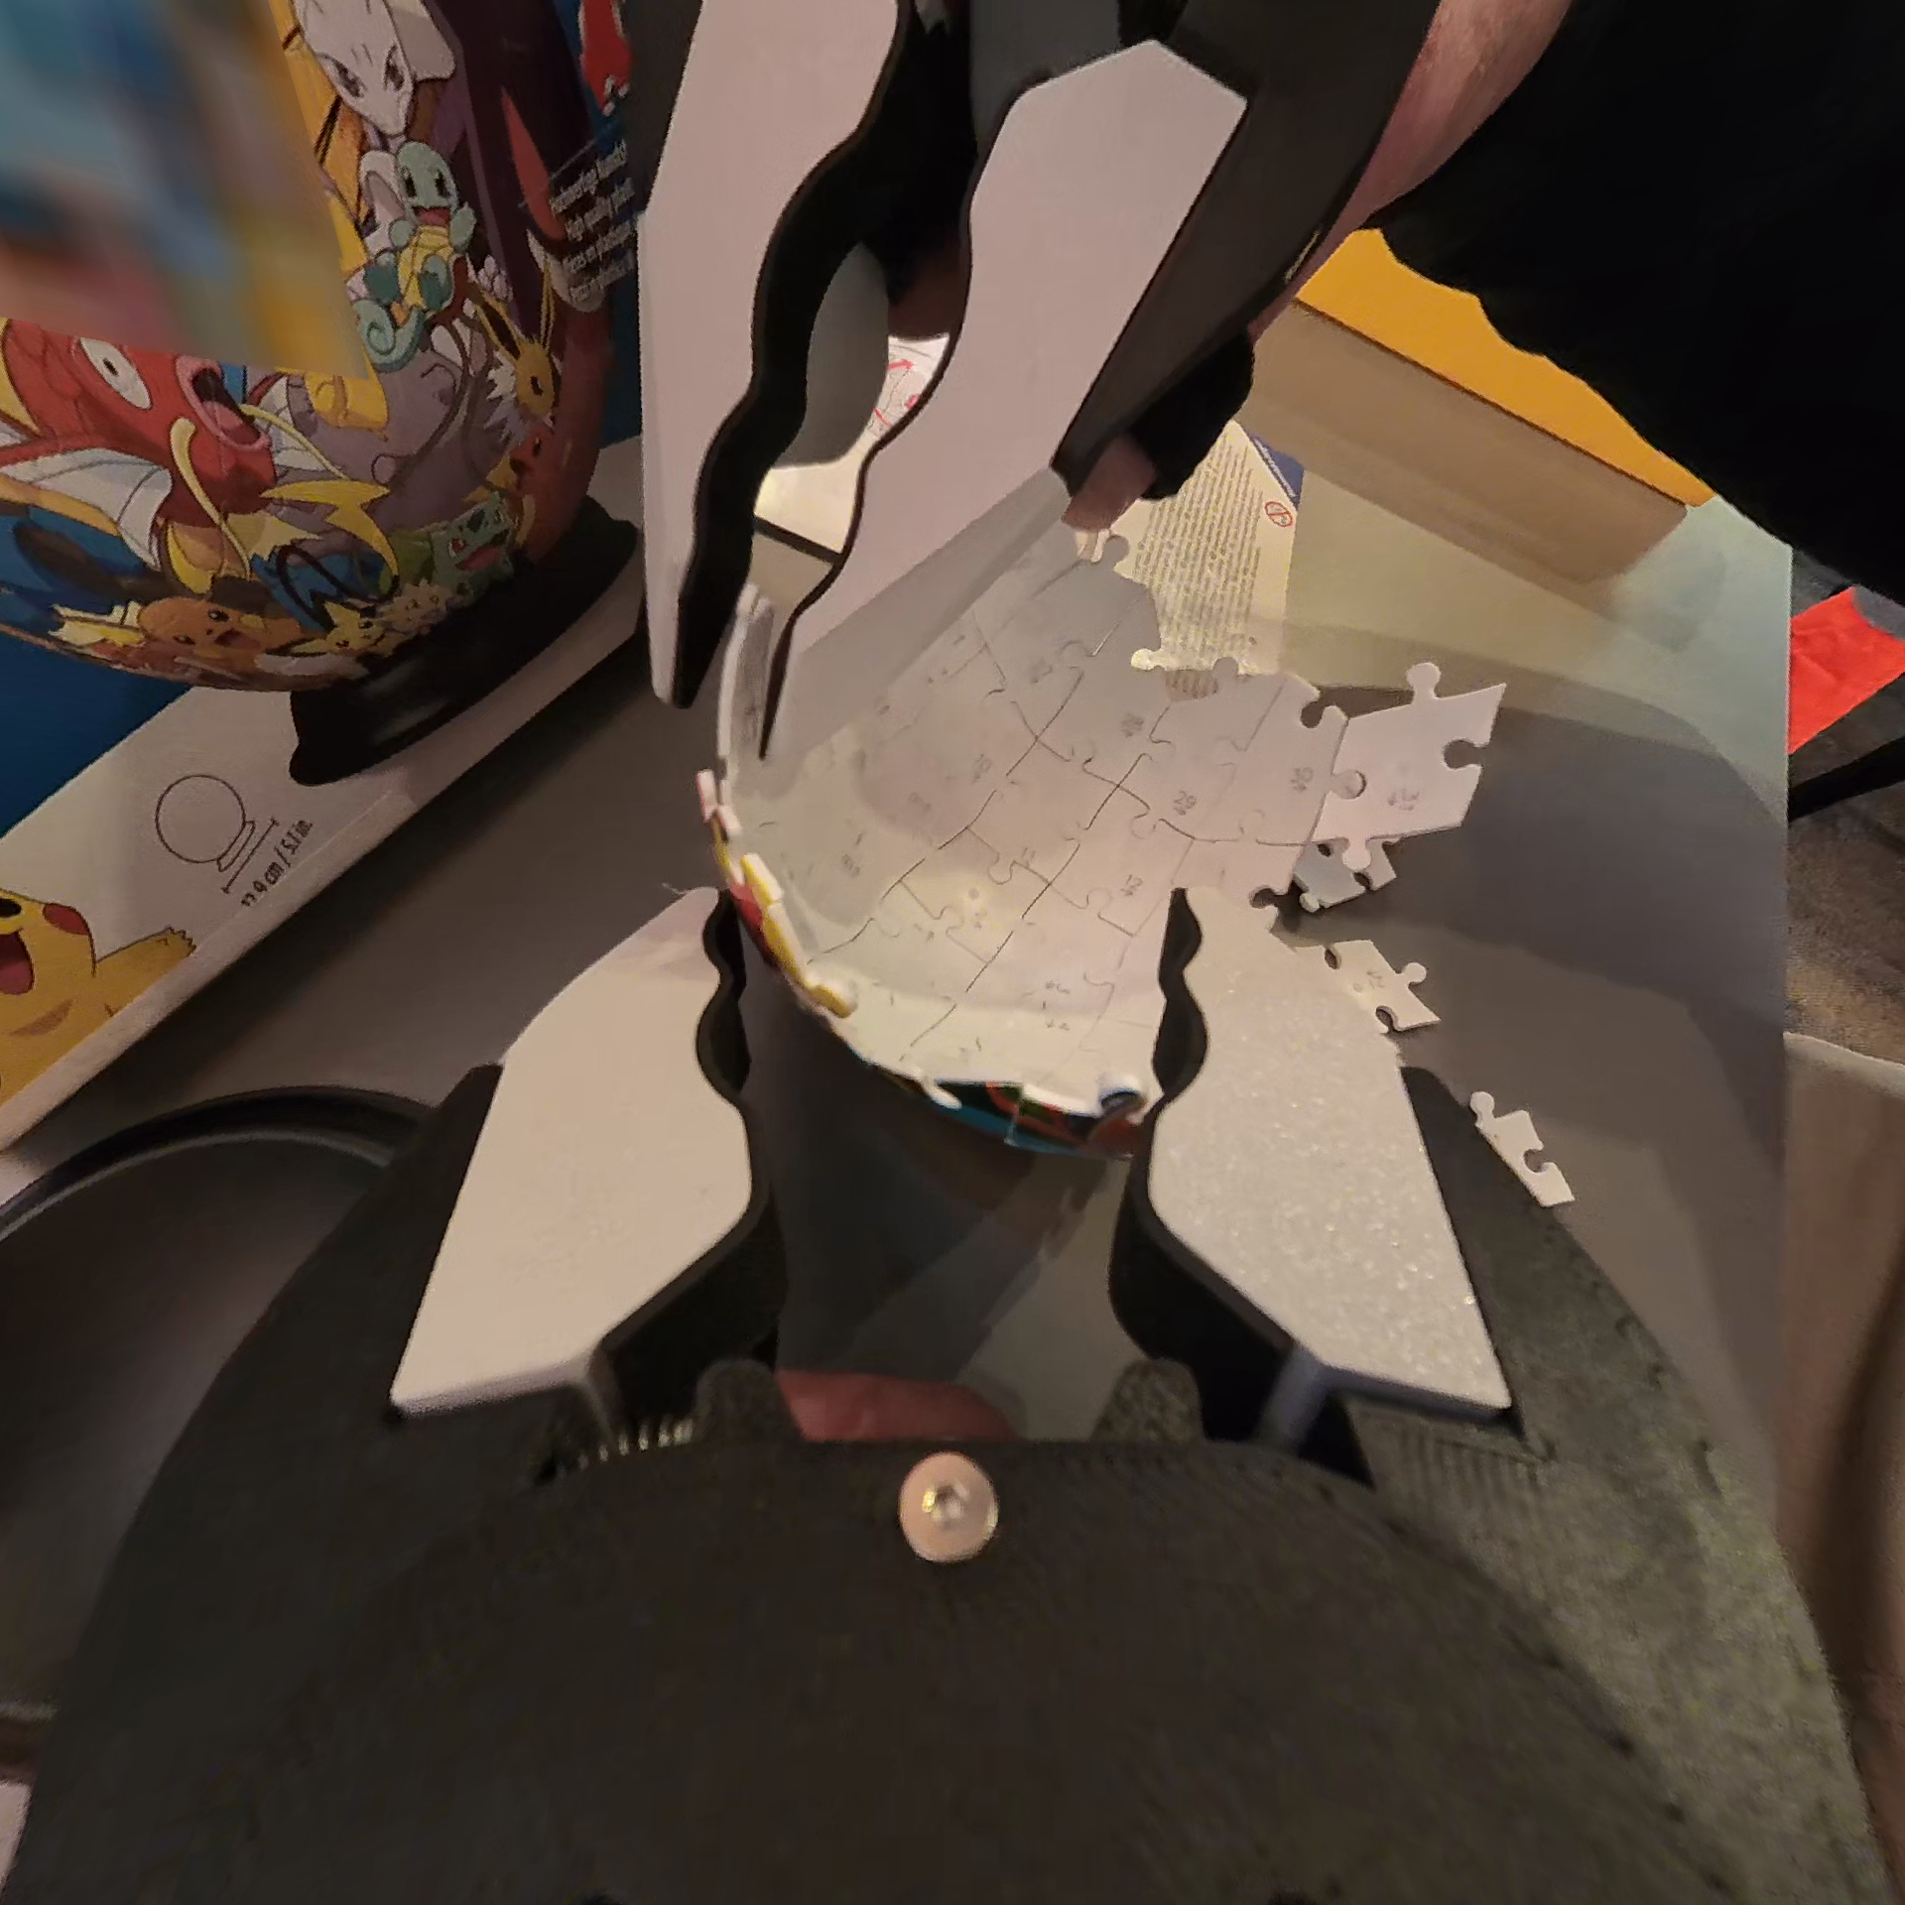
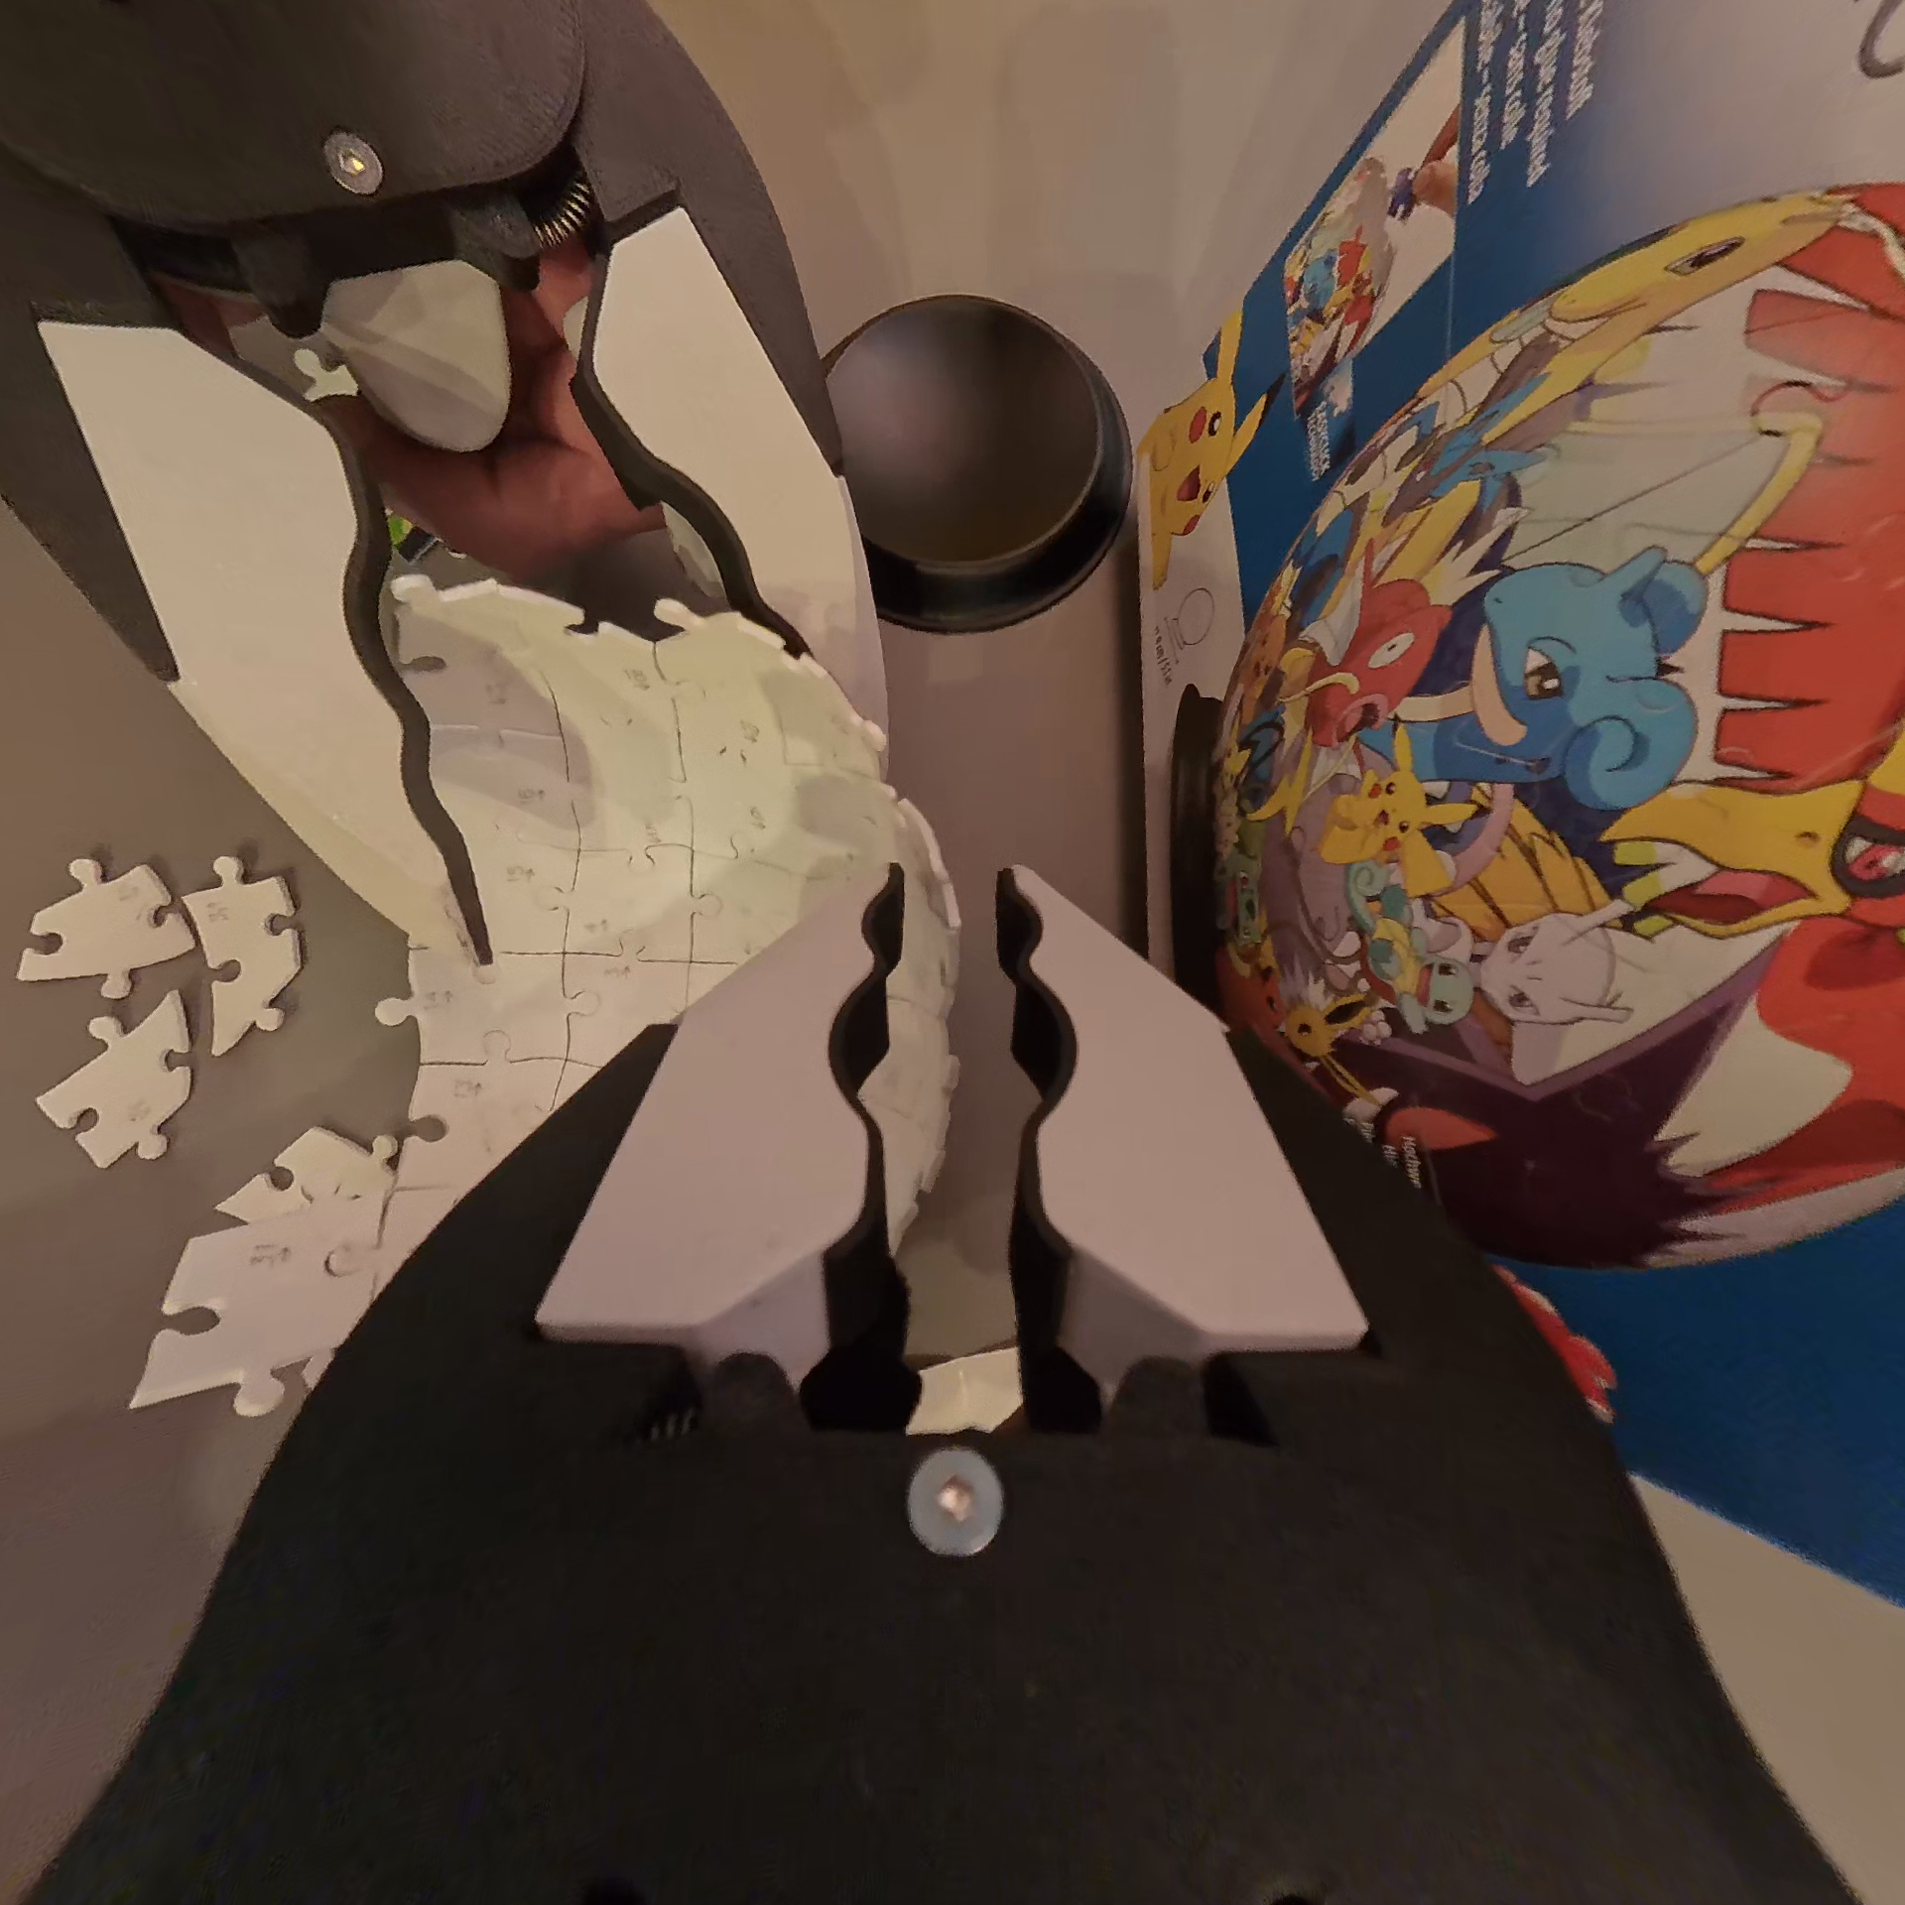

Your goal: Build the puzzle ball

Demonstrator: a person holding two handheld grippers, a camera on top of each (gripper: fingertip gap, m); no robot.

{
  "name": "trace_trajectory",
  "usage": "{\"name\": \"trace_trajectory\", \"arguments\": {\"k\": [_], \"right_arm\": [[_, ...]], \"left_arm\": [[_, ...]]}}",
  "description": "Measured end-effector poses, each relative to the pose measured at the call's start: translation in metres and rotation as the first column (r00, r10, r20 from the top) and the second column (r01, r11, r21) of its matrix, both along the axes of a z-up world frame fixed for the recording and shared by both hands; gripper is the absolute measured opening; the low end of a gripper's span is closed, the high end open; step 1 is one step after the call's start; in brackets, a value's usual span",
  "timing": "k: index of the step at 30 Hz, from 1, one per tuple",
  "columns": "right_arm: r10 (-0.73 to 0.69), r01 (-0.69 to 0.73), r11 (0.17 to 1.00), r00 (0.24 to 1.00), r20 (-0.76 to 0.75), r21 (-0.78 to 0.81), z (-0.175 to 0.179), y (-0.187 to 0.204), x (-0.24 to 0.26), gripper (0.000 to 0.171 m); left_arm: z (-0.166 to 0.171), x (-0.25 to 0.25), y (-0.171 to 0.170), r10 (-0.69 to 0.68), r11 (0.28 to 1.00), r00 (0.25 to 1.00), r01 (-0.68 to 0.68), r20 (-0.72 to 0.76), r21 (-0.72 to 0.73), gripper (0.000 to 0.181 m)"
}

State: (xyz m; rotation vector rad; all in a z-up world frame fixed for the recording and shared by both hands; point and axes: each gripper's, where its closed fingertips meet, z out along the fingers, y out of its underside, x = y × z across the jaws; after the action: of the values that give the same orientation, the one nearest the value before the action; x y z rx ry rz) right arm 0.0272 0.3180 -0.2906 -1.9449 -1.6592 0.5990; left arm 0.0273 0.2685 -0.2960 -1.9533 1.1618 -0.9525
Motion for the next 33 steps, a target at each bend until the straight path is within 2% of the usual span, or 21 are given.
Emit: {"name": "trace_trajectory", "arguments": {"k": [5, 11, 15, 20, 23, 26, 29, 33], "right_arm": [[-0.006, 0.006, 1.000, 1.000, 0.002, -0.003, -0.001, -0.001, -0.001, 0.014], [-0.037, 0.038, 0.999, 0.999, -0.007, 0.011, 0.007, -0.003, 0.005, 0.033], [-0.087, 0.089, 0.995, 0.995, -0.039, 0.044, 0.023, -0.003, 0.017, 0.044], [-0.190, 0.197, 0.975, 0.979, -0.080, 0.104, 0.052, -0.010, 0.042, 0.047], [-0.240, 0.250, 0.961, 0.966, -0.094, 0.114, 0.067, -0.032, 0.057, 0.047], [-0.264, 0.270, 0.957, 0.962, -0.074, 0.105, 0.066, -0.063, 0.068, 0.041], [-0.298, 0.301, 0.951, 0.953, -0.057, 0.074, 0.054, -0.094, 0.077, 0.037], [-0.342, 0.342, 0.939, 0.940, -0.007, 0.048, 0.022, -0.122, 0.084, 0.030]], "left_arm": [[0.000, 0.001, -0.001, -0.004, 1.000, 1.000, 0.004, -0.007, 0.007, 0.078], [0.002, 0.001, -0.003, -0.005, 1.000, 1.000, 0.005, 0.006, 0.004, 0.079], [0.004, 0.002, -0.006, -0.006, 1.000, 1.000, 0.006, 0.016, 0.007, 0.079], [0.006, 0.003, -0.008, 0.003, 1.000, 1.000, -0.003, 0.018, 0.019, 0.079], [0.008, 0.003, -0.012, 0.006, 1.000, 1.000, -0.006, 0.025, 0.028, 0.079], [0.010, 0.005, -0.015, 0.014, 0.998, 1.000, -0.015, 0.017, 0.062, 0.078], [0.012, 0.006, -0.017, 0.029, 0.994, 1.000, -0.028, -0.004, 0.108, 0.078], [0.013, 0.009, -0.020, 0.063, 0.989, 0.998, -0.062, -0.004, 0.132, 0.078]]}}
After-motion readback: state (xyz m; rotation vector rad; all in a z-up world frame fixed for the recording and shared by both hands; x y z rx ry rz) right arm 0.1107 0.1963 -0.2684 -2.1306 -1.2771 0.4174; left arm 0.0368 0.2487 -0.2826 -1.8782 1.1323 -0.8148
